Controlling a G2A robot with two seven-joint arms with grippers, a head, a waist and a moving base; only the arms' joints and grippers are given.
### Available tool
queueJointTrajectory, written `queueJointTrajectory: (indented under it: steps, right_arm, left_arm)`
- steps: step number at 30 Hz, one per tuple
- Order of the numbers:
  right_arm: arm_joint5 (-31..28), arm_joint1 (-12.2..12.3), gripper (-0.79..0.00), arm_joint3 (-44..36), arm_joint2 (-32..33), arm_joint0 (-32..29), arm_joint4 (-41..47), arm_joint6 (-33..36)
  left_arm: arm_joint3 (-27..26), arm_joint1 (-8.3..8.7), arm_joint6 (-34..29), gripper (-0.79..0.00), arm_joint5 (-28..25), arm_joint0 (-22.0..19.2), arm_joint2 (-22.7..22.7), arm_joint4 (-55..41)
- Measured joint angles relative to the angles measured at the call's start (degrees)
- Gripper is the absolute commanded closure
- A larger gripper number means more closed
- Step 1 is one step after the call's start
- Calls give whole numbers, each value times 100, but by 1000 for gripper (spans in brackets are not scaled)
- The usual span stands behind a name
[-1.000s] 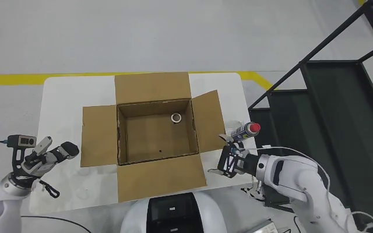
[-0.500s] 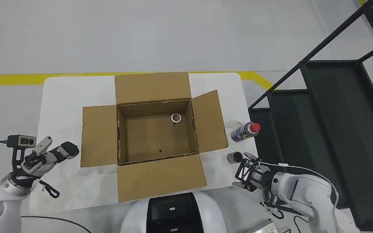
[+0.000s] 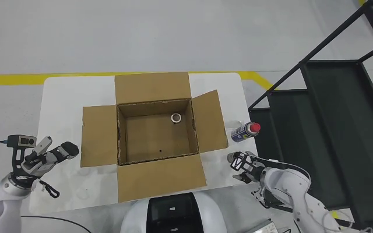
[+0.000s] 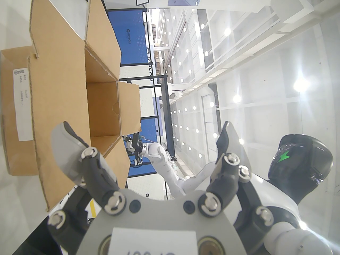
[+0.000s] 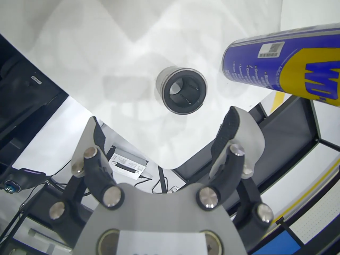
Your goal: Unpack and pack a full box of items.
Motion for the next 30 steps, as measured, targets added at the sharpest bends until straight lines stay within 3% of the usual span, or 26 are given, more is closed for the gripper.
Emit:
queueJointTrajectory:
  steps: [18,21,24,25,30]
  right_arm:
    - [189,-93,-785,852,-675,922,197,227]
    - [170,-99,-456,950,-740,1025,176,229]
    - [154,-104,-46,1038,-801,1112,125,234]
    - [158,-106,0,1076,-816,1142,108,234]
    - [150,-102,0,1116,-814,1185,75,213]
  left_arm:
    - [0,0,0,-785,0,0,0,0]
    - [0,0,0,-785,0,0,0,0]
    - [0,0,0,-785,0,0,0,0]
    - [0,0,0,-785,0,0,0,0]
    - [0,0,0,-785,0,0,0,0]
